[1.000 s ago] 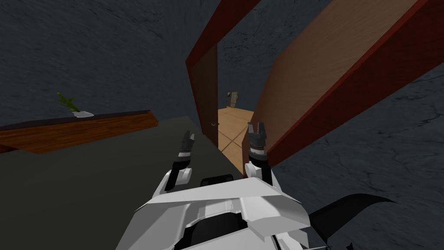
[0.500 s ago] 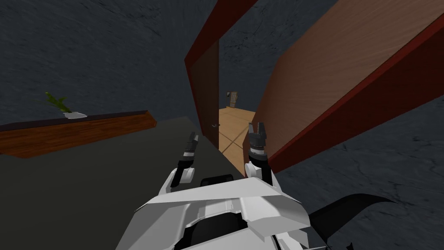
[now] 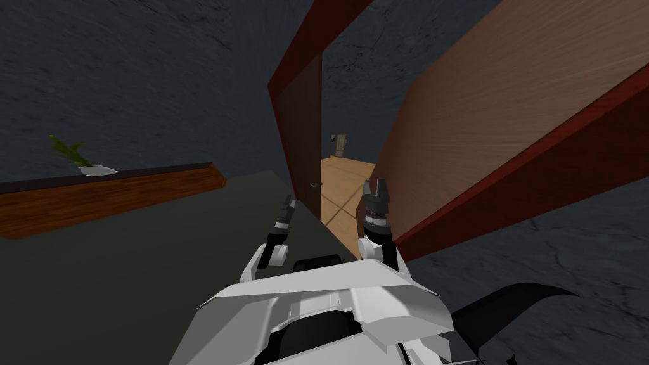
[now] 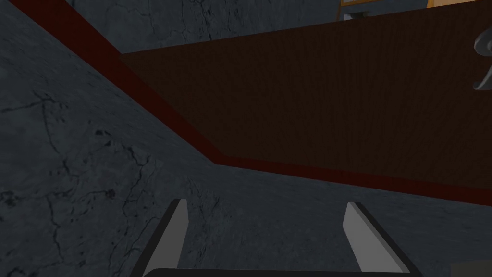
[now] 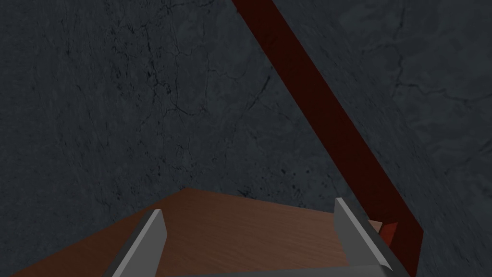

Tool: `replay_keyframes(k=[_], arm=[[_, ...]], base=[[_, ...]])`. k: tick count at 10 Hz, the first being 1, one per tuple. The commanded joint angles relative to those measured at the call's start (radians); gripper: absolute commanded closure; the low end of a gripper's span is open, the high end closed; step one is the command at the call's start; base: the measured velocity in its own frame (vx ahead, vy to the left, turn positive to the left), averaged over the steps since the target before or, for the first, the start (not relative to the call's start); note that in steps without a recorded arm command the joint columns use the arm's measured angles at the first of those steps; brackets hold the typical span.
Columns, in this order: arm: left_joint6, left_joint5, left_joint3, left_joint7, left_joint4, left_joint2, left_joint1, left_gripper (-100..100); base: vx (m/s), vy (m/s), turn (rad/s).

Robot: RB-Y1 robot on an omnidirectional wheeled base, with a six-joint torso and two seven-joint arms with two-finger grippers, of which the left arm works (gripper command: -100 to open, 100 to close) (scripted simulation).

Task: Push the door open

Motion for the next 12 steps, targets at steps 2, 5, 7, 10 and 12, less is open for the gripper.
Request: replay_keyframes(k=[2,5,7,10,12], arm=[[-0.014,-0.006,-0.023,0.016,0.053,0.008,-0.017,-100],[-0.032,-0.013,-0.048,0.032,0.125,0.013,-0.044,-100],[-0.045,-0.018,-0.064,0.043,0.173,0.016,-0.063,-100],[-0.063,-0.025,-0.089,0.06,0.246,0.02,-0.09,-100],[-0.076,-0.029,-0.106,0.071,0.295,0.021,-0.109,-100]], base=[[0.095,0.059,-0.025],[0.098,0.057,-0.028],[0.092,0.059,-0.031],[0.094,0.057,-0.024],[0.092,0.052,-0.03]])
